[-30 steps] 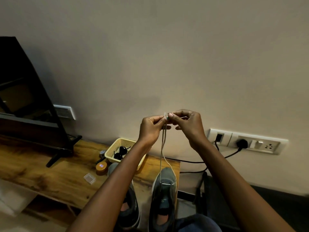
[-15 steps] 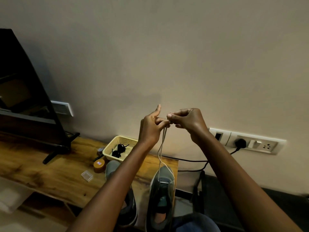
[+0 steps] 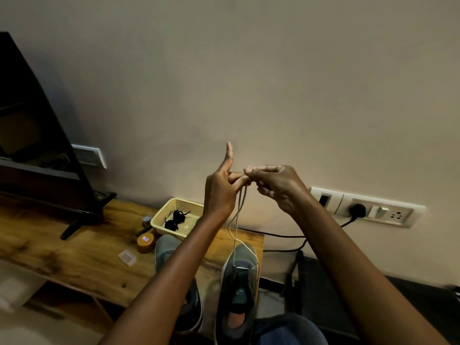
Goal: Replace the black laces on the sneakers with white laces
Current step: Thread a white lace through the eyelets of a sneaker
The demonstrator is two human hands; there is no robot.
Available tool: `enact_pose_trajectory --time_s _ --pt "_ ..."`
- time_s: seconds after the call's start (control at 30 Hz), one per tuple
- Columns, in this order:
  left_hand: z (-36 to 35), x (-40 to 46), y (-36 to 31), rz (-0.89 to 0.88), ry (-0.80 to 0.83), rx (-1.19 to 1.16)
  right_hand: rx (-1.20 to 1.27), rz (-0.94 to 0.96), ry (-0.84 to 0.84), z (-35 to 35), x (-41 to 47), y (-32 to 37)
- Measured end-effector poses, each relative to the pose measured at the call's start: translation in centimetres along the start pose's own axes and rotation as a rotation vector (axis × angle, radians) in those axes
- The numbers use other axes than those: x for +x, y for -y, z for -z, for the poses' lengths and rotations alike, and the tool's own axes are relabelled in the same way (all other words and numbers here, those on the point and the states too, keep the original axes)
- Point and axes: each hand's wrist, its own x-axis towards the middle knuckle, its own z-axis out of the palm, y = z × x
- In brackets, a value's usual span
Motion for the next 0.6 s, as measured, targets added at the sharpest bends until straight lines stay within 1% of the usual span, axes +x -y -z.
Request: enact_pose_trajectory --time_s 0.07,0.13,0.2,0.27,0.33,0.37,0.47,0.53,0.6 --pt "-0.1 -0.3 0.1 0.047 0.027 -0.023 -0.035 0.047 -0.04 -0.3 0.2 -0.3" --pt "-0.7 -1.8 1.0 0.142 0.061 -0.062 -0.034 0.093 -0.098 -0.6 0.3 -0.6" --pt "-2.0 -4.8 3.3 0.308 0.145 -0.094 -0.012 0.15 -0.155 -0.7 0.5 -0.8" --pt "-3.2 -8.5 6.6 0.526 0.262 -0.093 -0.006 0.197 -0.185 -0.7 0.6 -0.7" --pt "-4.1 -11.8 10.0 0.714 0.367 -0.002 -0.008 0.229 -0.182 -0.6 0.7 -0.3" --pt "-4.5 -13.2 11.6 0.757 0.422 0.041 -0.015 0.239 -0.175 -0.5 0.8 -0.2" --pt "-5.4 -16.0 14.2 0.751 0.552 0.161 -0.029 0.257 -0.161 -0.6 1.2 0.1" --pt "-5.7 -17.0 15.0 0.708 0.582 0.271 -0.025 0.26 -0.165 -0.8 1.4 0.1" --pt "-5.8 -17.4 15.4 0.664 0.568 0.359 -0.017 0.264 -0.178 -0.9 1.7 0.2"
